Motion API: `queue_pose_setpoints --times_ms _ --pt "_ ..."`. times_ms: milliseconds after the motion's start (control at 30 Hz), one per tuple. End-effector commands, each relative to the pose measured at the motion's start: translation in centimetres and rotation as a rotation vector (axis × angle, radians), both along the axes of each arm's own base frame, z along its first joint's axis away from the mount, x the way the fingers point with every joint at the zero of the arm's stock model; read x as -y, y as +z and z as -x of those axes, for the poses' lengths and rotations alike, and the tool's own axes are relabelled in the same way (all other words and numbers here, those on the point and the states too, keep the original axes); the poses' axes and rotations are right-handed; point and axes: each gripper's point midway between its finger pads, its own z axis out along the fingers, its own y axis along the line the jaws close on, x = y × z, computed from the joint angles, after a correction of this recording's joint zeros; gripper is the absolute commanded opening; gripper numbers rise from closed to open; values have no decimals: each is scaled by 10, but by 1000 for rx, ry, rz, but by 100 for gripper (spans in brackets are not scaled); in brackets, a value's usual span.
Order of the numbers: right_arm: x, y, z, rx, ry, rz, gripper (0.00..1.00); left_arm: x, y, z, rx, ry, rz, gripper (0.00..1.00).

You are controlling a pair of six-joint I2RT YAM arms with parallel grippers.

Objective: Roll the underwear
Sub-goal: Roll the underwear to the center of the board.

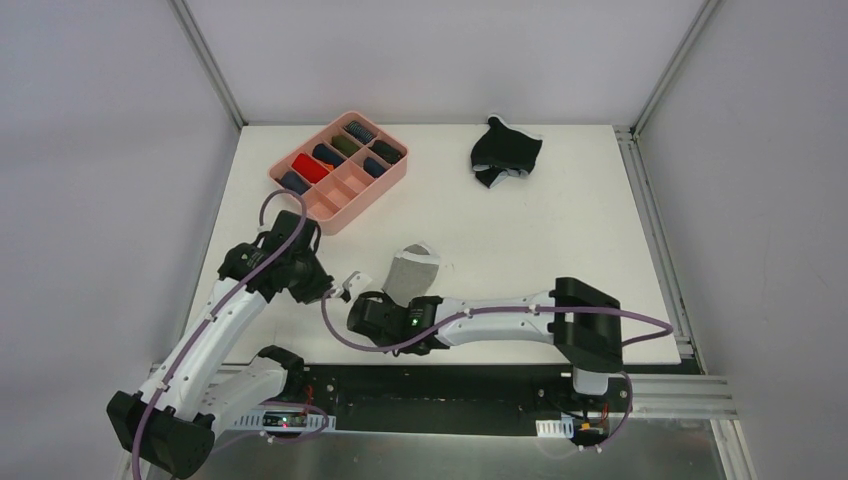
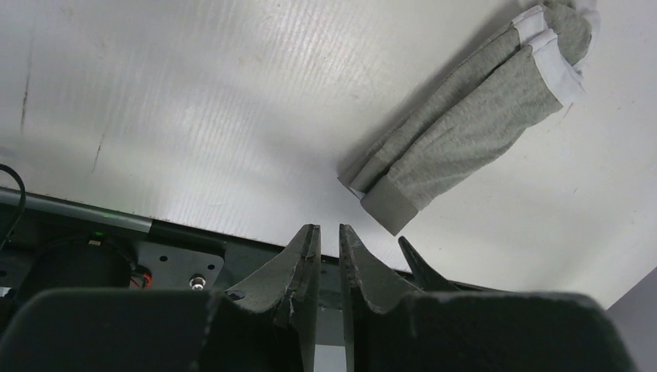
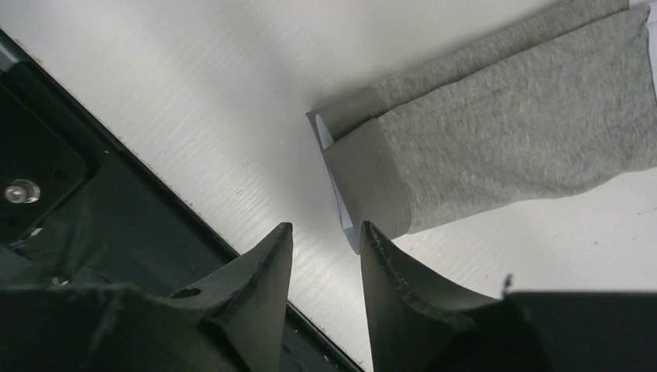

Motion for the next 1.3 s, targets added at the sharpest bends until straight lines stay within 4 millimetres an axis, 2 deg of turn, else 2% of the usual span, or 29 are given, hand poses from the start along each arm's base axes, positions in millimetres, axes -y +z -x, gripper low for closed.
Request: queue_pose_setpoints --times_ms 0,267,433,600,700,767,867,900,1033,1233,1267 --pt "-3 -2 -11 105 59 84 43 -13 5 7 -10 38 -32 16" --pt "-1 -17 -14 150 79 132 54 -19 -4 11 -31 60 -40 16" --pt "-3 -31 -16 166 108 163 54 -21 -9 14 -41 70 -42 15" --pt "-5 -58 -16 162 126 202 51 -23 -15 17 -56 79 -46 15" --pt "-2 -70 -16 159 125 230 42 -25 -20 19 -70 85 -46 15" --pt "1 -74 -17 162 118 226 31 -24 -24 21 -81 88 -40 15" --pt "2 -69 -20 147 108 200 4 -23 -30 24 -99 96 -22 15" --pt "2 -65 -21 133 102 184 0 -23 -32 24 -101 100 -15 15" --pt "-1 -47 -20 36 84 74 0 -11 -35 23 -112 95 60 18" --pt "-2 -27 -9 -135 82 -40 0 12 -44 21 -145 67 179 41" --pt "-1 -27 -6 -164 84 -52 0 19 -47 22 -158 60 213 47"
